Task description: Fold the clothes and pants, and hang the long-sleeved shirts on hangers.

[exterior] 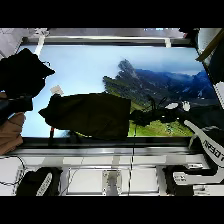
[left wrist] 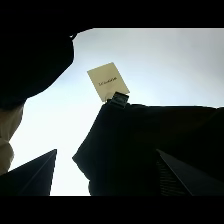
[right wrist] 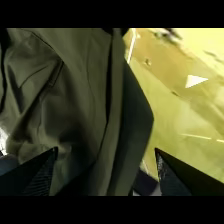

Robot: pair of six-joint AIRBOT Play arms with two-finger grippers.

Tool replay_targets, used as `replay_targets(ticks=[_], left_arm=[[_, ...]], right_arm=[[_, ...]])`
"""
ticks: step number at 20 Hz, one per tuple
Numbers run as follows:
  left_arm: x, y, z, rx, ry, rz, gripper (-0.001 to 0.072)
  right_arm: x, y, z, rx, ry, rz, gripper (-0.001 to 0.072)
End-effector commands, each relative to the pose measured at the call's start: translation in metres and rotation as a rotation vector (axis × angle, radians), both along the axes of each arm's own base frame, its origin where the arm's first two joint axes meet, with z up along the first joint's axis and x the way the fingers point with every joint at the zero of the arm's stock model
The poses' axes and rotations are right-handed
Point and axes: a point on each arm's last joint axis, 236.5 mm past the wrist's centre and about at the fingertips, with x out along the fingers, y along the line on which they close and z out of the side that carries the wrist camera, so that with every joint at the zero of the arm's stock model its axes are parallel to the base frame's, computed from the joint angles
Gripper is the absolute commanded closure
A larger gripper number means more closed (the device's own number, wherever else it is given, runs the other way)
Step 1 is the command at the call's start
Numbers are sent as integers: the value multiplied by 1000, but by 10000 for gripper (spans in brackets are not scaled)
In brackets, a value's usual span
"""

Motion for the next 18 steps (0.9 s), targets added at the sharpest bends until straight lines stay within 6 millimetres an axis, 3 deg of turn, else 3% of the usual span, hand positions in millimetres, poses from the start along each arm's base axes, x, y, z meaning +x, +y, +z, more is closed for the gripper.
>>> replay_targets(ticks=[1, 6, 8, 10, 12, 18], left_arm=[[-8, 2, -10, -10, 52, 16, 4], [-8, 2, -10, -10, 52, 16, 4], [-8, 2, -10, -10, 52, 16, 4], [-8, 2, -10, -10, 52, 16, 4], [-8, 2, -10, -9, 53, 16, 4], [-8, 2, -10, -10, 52, 16, 4]], right_arm=[[10, 16, -10, -20, -35, 1, 14], [27, 39, -8, -56, -88, -2, 19], [31, 50, -4, -59, -111, 7, 100], [33, 57, 4, -56, -134, 45, 100], [36, 49, 8, -95, -164, 106, 100], [31, -5, 3, -183, -61, 145, 99]])
